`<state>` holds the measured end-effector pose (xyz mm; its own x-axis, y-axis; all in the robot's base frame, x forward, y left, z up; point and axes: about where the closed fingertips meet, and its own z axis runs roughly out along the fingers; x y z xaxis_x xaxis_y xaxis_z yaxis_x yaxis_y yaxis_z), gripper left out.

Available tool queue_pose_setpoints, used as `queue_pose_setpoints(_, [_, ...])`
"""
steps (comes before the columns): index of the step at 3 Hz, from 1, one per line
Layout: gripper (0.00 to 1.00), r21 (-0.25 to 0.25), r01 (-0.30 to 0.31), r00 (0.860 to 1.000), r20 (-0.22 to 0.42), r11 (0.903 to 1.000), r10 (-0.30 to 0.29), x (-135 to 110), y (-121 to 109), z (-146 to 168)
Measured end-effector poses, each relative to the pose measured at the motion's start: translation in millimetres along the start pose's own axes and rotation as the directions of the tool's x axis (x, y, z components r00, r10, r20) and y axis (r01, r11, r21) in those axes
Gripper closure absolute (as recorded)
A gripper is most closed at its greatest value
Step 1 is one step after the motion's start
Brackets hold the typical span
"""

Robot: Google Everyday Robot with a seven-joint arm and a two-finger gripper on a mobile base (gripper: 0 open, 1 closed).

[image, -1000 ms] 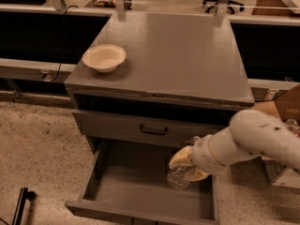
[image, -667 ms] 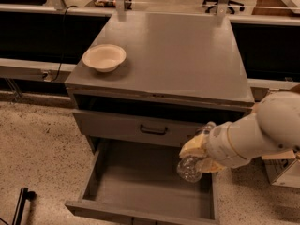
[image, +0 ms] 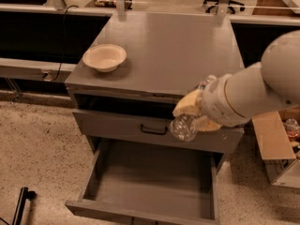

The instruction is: Pick water bottle from middle drawer and place on counter

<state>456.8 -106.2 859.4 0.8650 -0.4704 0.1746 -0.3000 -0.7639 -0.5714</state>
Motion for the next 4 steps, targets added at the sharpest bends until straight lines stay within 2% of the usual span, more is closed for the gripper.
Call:
queue_pose_setpoints(1, [1.00,0.019,0.082,0.994,-0.078,0.9964,-0.080,22,-70,4])
queue_pose_setpoints(2, [1.00,-0.022,0.038,0.991,-0.130,0.9990,-0.040,74,-102,19])
queue_pose_setpoints(3, [1.00,-0.111,-0.070,0.985,-0.166,0.9913,0.050,125,-102,50])
queue_pose_setpoints(4, [0.82,-0.193,-0.155,0.979,-0.164,0.9690,0.124,151,-119,106])
